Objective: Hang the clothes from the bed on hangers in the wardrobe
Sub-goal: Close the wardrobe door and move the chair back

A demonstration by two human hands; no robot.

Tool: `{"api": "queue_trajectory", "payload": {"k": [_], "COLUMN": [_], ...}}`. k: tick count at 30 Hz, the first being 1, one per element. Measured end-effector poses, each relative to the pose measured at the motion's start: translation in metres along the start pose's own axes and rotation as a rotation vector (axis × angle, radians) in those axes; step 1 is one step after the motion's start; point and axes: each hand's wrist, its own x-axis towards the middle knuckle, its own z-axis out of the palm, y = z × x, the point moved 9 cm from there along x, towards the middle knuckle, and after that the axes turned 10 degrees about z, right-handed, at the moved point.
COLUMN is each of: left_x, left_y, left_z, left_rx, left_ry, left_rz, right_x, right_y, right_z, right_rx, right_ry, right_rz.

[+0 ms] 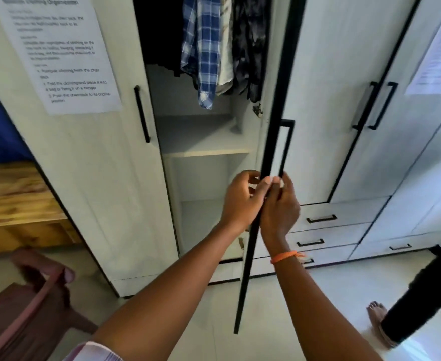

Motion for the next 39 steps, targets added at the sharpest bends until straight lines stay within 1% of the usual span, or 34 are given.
{"api": "queue_trajectory", "payload": {"k": [2, 5, 7, 9, 11, 14, 16, 19, 21, 26, 30, 33, 39], "left_x": [0.002, 0.006, 0.013, 0.020, 0.029, 0.041, 0.052, 0.075, 0.093, 0.161, 0.199, 0.211, 0.202], "left_y": [-0.008, -0.028, -0.044, -0.060, -0.075, -0.100, -0.118, -0.144, -0.158, -0.187, -0.200, -0.214, -0.215], "left_z": [-0.034, -0.085, -0.117, -0.144, -0.167, -0.200, -0.224, -0.249, -0.258, -0.263, -0.258, -0.253, -0.259], "left_rx": [0.055, 0.189, 0.270, 0.302, 0.319, 0.327, 0.345, 0.370, 0.356, 0.320, 0.319, 0.283, 0.177], "left_ry": [0.075, 0.153, 0.201, 0.246, 0.251, 0.287, 0.346, 0.382, 0.394, 0.341, 0.267, 0.214, 0.261], "left_rz": [0.015, -0.018, -0.074, -0.126, -0.164, -0.209, -0.231, -0.232, -0.249, -0.262, -0.183, -0.164, -0.130], "right_x": [-0.018, -0.030, -0.031, -0.037, -0.043, -0.040, -0.039, -0.040, -0.038, -0.033, -0.028, -0.025, -0.023], "right_y": [-0.015, -0.047, -0.071, -0.094, -0.109, -0.107, -0.106, -0.116, -0.119, -0.124, -0.126, -0.127, -0.125], "right_z": [0.030, 0.068, 0.098, 0.133, 0.173, 0.217, 0.237, 0.256, 0.272, 0.309, 0.335, 0.350, 0.360], "right_rx": [-0.026, -0.068, 0.019, 0.115, 0.129, 0.149, 0.177, 0.222, 0.240, 0.249, 0.244, 0.235, 0.230], "right_ry": [-0.123, -0.238, -0.343, -0.501, -0.599, -0.610, -0.627, -0.672, -0.719, -0.771, -0.749, -0.740, -0.669], "right_rz": [-0.052, -0.123, -0.146, -0.188, -0.205, -0.152, -0.154, -0.186, -0.171, -0.161, -0.128, -0.128, -0.176]}}
